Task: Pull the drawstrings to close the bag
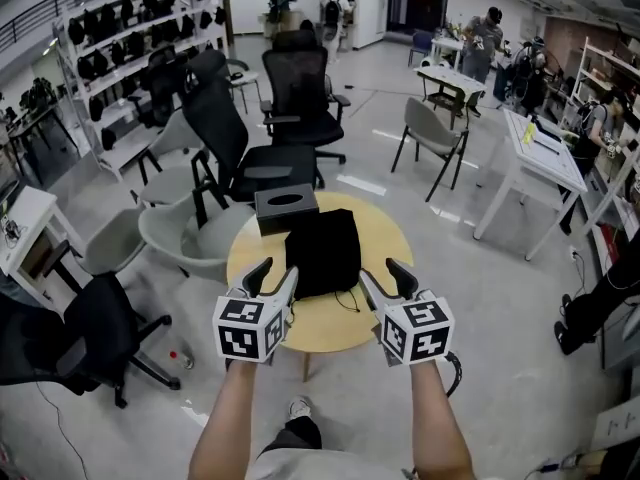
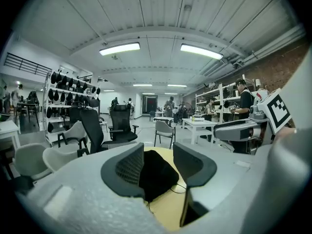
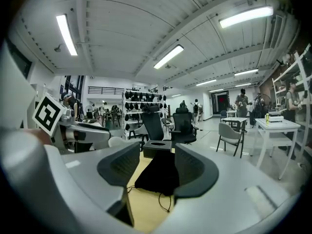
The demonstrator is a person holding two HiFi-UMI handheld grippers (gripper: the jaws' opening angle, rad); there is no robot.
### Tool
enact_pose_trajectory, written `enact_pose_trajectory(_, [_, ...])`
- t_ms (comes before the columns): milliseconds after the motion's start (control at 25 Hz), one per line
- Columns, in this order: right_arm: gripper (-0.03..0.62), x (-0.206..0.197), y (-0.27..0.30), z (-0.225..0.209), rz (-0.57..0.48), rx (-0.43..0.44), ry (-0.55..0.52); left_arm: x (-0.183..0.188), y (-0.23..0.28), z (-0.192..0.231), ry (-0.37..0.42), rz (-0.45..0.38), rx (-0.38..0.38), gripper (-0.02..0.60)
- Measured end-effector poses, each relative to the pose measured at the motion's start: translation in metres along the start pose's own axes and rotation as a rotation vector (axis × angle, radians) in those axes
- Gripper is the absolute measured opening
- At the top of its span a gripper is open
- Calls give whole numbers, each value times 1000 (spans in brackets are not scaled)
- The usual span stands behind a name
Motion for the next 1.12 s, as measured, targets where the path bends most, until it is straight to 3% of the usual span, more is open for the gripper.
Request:
enact_pose_trajectory(560, [229, 34, 128, 3, 4, -30, 1, 34, 82, 108, 9, -2, -42, 192])
enact_pose_trajectory(1120, [229, 39, 161, -10, 13, -20, -4, 38, 111, 125, -5, -6, -41, 193])
Point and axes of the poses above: the fingertips, and each gripper's own axes: y forward along the fingers, z to its left, x out of its top, the point moved 3 cm from there along -y, backward along the fingers, and after that the axes turned 11 degrees about -x, right-handed, at the moved point
